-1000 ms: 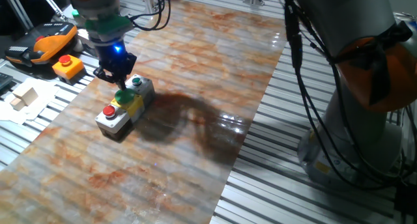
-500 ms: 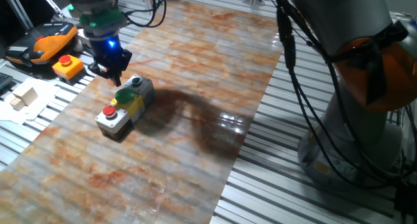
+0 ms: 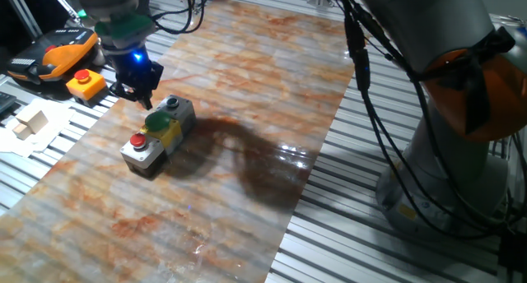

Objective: Press three buttons from left to right in sequence

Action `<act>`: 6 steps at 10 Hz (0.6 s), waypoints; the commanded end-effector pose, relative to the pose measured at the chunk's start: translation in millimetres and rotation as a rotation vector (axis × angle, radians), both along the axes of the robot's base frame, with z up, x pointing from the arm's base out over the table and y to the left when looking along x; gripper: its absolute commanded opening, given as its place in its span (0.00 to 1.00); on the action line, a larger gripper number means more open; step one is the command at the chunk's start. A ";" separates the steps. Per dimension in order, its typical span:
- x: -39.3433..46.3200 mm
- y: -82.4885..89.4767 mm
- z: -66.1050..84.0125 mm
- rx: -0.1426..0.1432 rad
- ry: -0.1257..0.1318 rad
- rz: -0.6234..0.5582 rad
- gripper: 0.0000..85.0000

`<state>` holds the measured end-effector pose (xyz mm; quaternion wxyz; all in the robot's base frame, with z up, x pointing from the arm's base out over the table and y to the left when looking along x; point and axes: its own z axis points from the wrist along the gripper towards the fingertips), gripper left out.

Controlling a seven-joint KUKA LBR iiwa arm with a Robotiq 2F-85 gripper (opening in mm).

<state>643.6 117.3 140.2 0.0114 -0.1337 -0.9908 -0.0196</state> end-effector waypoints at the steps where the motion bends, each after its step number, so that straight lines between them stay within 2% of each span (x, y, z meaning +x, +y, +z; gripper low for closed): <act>1: -1.7 0.4 -3.0 0.002 0.000 0.001 0.00; 3: -6.5 4.3 -10.3 -0.005 -0.005 -0.003 0.00; 6: -8.3 2.0 -15.7 -0.011 -0.010 0.012 0.00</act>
